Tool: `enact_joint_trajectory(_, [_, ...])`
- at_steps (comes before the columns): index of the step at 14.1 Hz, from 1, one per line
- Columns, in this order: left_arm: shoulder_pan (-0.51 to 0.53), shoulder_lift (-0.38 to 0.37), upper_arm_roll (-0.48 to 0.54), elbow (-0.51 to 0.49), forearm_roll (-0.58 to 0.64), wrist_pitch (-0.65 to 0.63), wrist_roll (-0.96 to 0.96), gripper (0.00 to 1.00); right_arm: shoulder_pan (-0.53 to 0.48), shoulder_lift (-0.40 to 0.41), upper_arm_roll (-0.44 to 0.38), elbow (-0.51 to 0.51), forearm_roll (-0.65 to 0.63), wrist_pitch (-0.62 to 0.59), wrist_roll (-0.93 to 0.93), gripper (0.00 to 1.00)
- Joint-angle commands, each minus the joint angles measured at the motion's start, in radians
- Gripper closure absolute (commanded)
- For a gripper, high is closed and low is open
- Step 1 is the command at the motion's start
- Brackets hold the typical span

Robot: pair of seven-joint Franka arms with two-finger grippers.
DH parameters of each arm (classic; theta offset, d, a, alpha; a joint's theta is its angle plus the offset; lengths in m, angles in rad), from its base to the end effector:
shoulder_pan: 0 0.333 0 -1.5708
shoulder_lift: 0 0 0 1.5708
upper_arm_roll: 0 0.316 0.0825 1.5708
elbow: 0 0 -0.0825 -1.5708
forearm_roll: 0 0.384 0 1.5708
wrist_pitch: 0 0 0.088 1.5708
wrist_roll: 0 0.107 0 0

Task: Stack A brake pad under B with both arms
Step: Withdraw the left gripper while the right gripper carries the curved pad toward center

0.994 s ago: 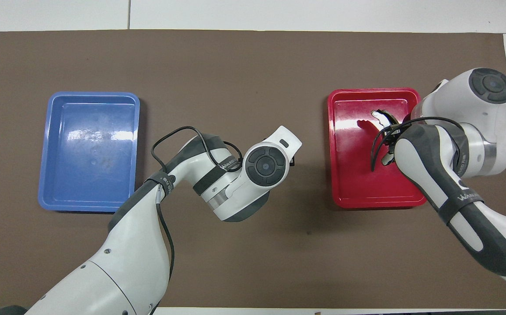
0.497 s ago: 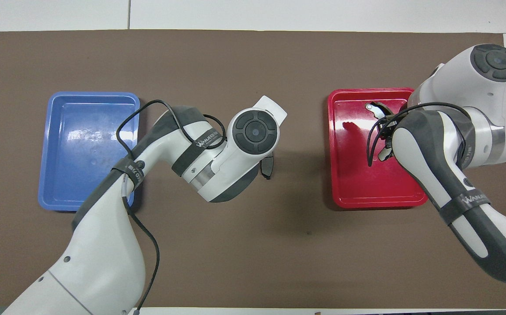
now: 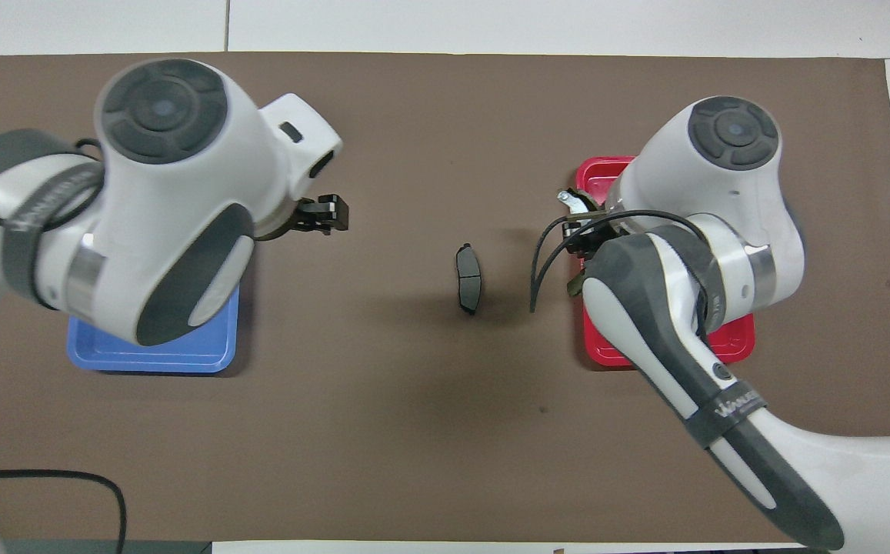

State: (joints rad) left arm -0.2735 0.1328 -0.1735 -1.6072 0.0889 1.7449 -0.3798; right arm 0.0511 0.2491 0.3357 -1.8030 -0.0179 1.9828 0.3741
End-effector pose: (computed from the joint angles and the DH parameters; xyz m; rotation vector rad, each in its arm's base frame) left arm 0.5508 -0.2487 0.5467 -3.0822 0.1245 -0.0500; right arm 0.5753 0.2200 0.4093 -3.0992 -0.0201 0.1172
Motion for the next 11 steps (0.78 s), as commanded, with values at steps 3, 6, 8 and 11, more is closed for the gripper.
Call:
enact_joint_trajectory(3, [0.137,-0.163,0.090,-0.092,-0.074,-0.048,0.296,0.00,0.076,0.105,0.072,0.030,-0.054,0.125,0.218,1.00])
enact_joint_trajectory(6, [0.146,-0.177,0.144,-0.086,-0.087,-0.047,0.351,0.00,0.111,0.169,0.074,0.028,-0.118,0.194,0.266,1.00])
enact_joint_trajectory(8, [0.146,-0.177,0.144,-0.083,-0.089,-0.045,0.338,0.00,0.113,0.189,0.074,0.018,-0.135,0.235,0.267,1.00])
enact_joint_trajectory(11, [0.146,-0.179,0.144,-0.091,-0.089,-0.045,0.340,0.00,0.122,0.197,0.074,0.001,-0.139,0.252,0.256,1.00])
